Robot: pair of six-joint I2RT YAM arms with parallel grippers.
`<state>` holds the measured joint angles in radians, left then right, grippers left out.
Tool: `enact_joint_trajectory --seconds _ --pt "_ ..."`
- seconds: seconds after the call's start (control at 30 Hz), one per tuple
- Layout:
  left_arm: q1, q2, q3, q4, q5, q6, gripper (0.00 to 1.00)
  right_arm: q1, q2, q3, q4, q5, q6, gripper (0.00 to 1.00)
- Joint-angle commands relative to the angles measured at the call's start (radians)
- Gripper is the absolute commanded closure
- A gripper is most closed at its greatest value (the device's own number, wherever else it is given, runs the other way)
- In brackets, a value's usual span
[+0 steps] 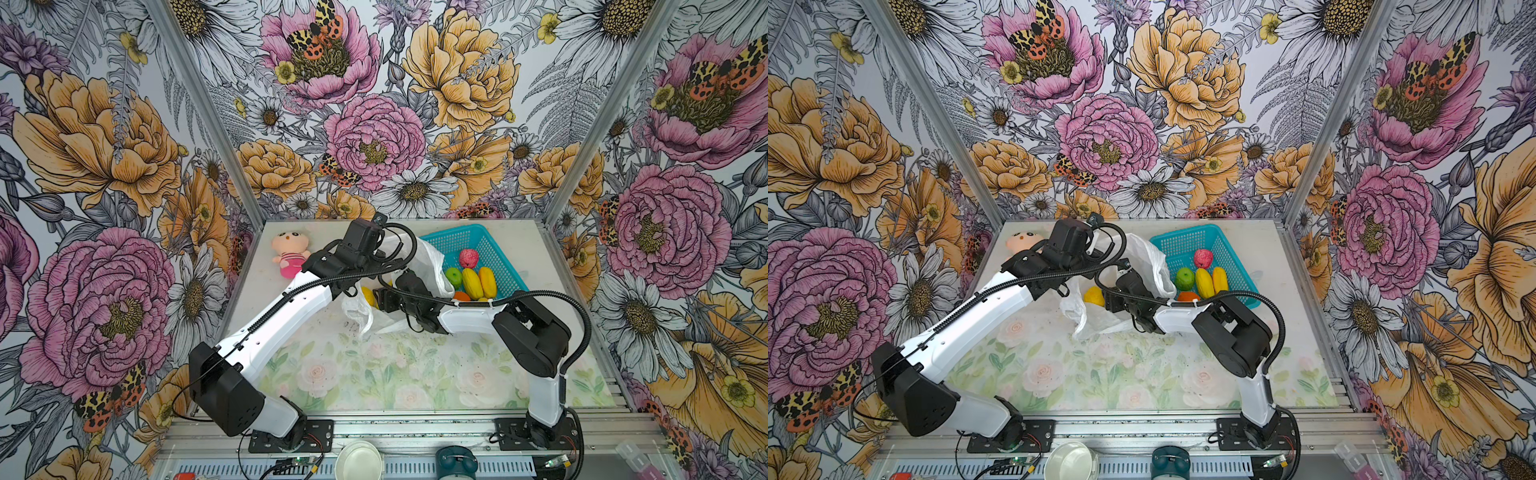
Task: Untie the knot of the plastic bag and take out the fruit
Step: Pick up the fruit from the plastic bag.
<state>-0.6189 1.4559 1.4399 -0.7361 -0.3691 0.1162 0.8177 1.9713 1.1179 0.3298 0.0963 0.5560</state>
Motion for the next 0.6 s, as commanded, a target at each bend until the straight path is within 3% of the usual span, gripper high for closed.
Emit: enact_joint_trajectory --seconds 0.0,0.37,0.57 --pt "-0.013 0.006 0.028 -0.008 0.019 0.015 1.0 0.005 0.046 -0.004 0.066 0.049 0.154 0.33" --pt "-0.021 -0.002 0.028 -0.008 0.013 0.019 1.0 -0.02 0.182 0.07 0.077 0.02 0.2 0.32" --pt "-0.021 0.003 0.028 -0.008 0.017 0.019 1.0 -0.049 0.216 0.085 0.111 -0.021 0.193 0.44"
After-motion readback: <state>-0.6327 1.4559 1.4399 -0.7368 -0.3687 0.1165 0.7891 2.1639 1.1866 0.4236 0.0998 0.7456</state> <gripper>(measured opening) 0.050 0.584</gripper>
